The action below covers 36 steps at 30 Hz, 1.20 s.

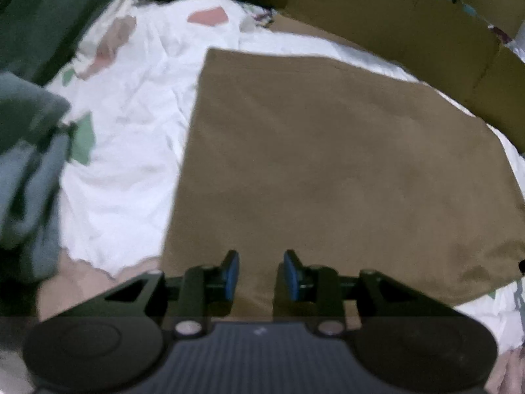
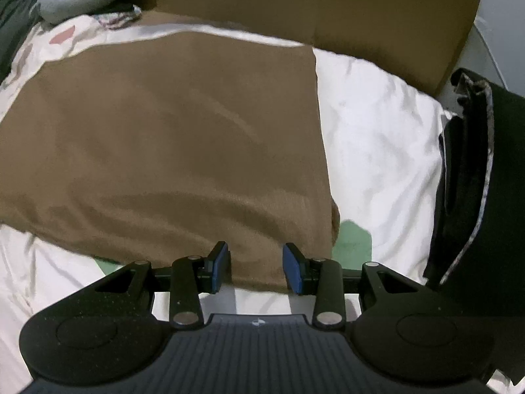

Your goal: Fold clothes

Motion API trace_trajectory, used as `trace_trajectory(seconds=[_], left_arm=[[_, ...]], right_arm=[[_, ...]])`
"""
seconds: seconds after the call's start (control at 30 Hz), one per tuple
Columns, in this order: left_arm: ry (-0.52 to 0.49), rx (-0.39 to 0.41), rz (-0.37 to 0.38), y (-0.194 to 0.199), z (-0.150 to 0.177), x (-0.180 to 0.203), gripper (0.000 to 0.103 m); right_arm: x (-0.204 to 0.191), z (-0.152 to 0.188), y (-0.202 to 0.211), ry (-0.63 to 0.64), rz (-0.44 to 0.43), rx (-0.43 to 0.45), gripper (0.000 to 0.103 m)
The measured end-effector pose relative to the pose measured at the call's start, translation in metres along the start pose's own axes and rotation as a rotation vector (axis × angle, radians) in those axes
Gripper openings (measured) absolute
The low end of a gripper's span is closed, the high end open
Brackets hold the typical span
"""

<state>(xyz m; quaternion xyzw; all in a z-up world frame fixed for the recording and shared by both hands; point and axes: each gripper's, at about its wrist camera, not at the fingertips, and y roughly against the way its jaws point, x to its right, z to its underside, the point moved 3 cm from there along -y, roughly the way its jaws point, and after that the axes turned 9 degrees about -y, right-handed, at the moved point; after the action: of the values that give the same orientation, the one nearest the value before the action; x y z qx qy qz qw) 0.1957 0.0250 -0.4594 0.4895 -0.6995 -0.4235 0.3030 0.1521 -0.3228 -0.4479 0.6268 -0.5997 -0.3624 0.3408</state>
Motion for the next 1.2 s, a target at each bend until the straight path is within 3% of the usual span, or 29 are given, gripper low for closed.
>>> trace_trajectory(seconds=[0.3, 0.83, 1.07, 1.2], left_arm=[[-0.009, 0.009, -0.024, 0.000, 0.024, -0.008, 0.033], [0.039, -0.074, -0.080, 0.023, 0.041, -0.038, 0.034], [0.081, -0.075, -0.116, 0.033, 0.048, -0.044, 0.035], [0.165, -0.055, -0.118, 0.042, 0.049, -0.048, 0.035]], right_arm=[[0.007, 0.002, -0.002, -0.031, -0.005, -0.013, 0.044], [0.013, 0.001, -0.002, -0.007, -0.019, -0.012, 0.044], [0.012, 0.003, 0.002, 0.005, -0.014, -0.007, 0.044], [0.018, 0.001, 0.009, -0.061, -0.036, 0.003, 0.044]])
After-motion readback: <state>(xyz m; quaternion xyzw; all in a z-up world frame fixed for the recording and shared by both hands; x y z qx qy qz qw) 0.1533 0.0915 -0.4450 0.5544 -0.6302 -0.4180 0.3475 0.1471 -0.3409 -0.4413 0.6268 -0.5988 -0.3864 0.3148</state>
